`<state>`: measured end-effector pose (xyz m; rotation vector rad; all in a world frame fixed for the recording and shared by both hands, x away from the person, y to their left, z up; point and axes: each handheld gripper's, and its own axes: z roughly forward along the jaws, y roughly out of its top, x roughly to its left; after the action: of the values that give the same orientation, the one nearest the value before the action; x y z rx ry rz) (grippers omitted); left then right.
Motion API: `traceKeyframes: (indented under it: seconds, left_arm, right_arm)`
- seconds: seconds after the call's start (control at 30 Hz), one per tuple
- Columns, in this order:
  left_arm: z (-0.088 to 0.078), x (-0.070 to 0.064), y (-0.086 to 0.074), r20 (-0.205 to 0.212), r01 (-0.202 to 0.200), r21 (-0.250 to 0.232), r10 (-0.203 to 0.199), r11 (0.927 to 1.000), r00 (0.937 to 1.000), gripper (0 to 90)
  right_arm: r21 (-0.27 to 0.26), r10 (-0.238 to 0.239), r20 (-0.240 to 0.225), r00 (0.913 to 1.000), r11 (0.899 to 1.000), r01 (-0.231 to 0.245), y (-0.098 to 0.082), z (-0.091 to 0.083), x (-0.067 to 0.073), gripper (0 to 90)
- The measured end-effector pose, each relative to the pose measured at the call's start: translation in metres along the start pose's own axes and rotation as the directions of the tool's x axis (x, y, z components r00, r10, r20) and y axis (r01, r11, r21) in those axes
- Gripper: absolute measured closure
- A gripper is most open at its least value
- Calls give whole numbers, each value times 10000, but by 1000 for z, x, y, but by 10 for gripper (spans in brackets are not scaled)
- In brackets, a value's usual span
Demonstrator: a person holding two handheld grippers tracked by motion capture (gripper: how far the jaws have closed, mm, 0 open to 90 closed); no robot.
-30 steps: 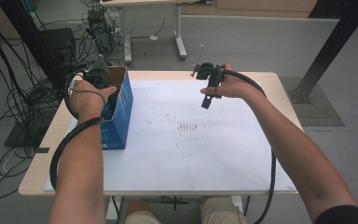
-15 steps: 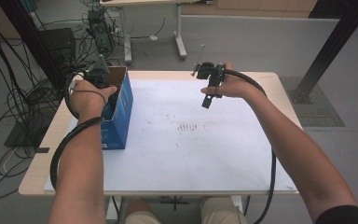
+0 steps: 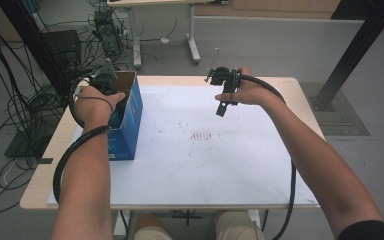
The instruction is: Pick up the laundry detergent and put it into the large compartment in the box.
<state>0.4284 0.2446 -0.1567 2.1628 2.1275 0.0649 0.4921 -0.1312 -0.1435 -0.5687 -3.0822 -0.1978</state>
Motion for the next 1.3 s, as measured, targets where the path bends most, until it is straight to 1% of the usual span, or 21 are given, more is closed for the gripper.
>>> traceKeyframes:
  seconds: [0.17,0.37,0.87,1.0,1.3]
  left_arm:
    - [0,0,-1,-1,0,-16,0,10000,10000,373]
    - [0,0,-1,4,-13,-9,13,10000,10000,373]
    - [0,1,-1,25,-8,-14,8,10000,10000,373]
    - [0,1,-1,28,-4,-6,4,10000,10000,373]
    - [0,1,-1,19,-14,-18,15,10000,10000,373]
  right_arm:
    - [-78,36,12,10000,10000,-36,-1,0,0,65]
    - [-16,26,20,10000,10000,-26,0,0,1,65]
    - [-74,-1,50,10000,10000,2,0,-1,2,65]
    - [-33,-87,33,10000,10000,87,1,0,2,65]
    - [-39,-20,31,10000,10000,20,1,0,2,65]
